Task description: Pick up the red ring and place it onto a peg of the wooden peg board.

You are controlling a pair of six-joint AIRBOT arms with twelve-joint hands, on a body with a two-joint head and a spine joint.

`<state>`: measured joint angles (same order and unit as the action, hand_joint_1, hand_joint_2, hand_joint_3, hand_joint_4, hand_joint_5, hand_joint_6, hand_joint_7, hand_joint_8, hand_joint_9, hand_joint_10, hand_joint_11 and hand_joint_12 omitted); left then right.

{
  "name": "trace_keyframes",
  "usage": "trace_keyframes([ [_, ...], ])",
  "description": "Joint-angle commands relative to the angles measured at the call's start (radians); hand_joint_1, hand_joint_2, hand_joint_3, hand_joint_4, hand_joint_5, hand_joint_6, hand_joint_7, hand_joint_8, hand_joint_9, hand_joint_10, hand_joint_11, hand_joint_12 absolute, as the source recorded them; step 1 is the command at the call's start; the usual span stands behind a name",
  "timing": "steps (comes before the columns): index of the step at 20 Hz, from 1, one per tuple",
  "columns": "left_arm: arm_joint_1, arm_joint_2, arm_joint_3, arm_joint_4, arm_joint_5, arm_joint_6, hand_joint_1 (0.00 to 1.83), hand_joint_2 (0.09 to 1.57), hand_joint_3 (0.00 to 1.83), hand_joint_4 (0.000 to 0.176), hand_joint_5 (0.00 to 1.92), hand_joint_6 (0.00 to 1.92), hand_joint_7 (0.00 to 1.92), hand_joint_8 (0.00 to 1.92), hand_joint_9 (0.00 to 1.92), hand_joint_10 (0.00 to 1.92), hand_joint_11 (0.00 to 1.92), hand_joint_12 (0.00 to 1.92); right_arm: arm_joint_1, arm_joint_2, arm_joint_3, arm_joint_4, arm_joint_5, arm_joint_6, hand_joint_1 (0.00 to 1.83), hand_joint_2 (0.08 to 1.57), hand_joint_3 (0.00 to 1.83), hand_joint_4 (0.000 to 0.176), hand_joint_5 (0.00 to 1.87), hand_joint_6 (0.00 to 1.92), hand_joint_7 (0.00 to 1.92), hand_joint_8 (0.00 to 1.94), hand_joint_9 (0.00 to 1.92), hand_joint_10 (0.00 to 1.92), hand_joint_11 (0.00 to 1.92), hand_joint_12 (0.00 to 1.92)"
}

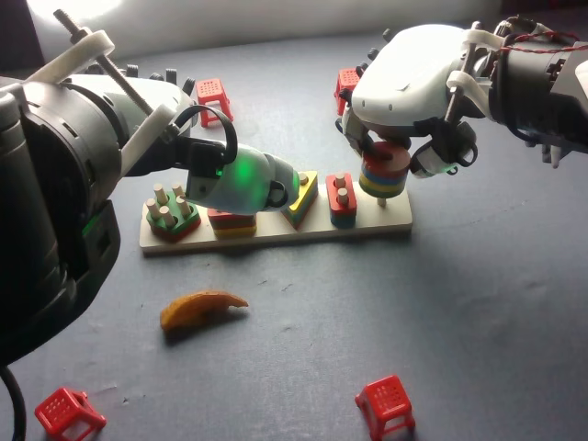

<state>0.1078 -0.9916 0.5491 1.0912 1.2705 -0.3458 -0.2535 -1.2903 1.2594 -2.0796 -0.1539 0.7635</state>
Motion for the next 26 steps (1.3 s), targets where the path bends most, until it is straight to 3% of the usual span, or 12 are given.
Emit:
trace_keyframes([
  [1,-0.011,-0.001,0.0,0.094,0.005,-0.001,0.0,1.05,0.0,0.0,0.06,0.0,0.02,0.0,0.0,0.0,0.0,0.0,0.016,0.006,0.003,-0.014,-0.048,-0.011,1.38,1.1,0.0,0.0,0.96,0.97,1.04,0.84,0.91,1.22,0.65,1.4],
  [26,-0.012,-0.004,0.002,0.094,0.0,-0.001,0.0,1.05,0.0,0.0,0.05,0.01,0.02,0.01,0.0,0.0,0.0,0.0,0.02,-0.034,0.019,-0.014,-0.046,-0.134,1.38,1.1,0.0,0.0,0.96,0.98,1.02,0.87,0.9,1.23,0.64,1.42],
])
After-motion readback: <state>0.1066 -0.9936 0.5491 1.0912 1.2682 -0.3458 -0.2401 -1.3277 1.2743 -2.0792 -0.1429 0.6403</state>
